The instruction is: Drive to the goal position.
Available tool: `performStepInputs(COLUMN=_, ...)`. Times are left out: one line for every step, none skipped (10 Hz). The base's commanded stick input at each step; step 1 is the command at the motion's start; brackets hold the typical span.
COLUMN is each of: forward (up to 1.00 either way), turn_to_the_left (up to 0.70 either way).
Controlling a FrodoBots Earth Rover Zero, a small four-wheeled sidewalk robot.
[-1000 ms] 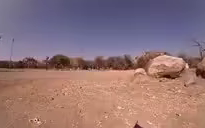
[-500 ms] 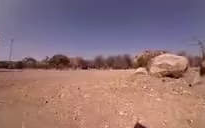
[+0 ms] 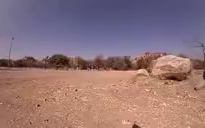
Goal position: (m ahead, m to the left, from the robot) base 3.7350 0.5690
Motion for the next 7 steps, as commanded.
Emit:
performStepInputs(forward=0.50, turn_to_the_left=0.00)
performStepInputs(forward=0.50, turn_to_the_left=0.00)
performStepInputs(forward=0.50, turn_to_the_left=0.00)
performStepInputs(forward=0.50, turn_to_the_left=0.50)
performStepInputs(forward=0.50, turn_to_the_left=0.50)
performStepInputs(forward=0.50, turn_to_the_left=0.49)
performStepInputs(forward=0.50, turn_to_the_left=0.23)
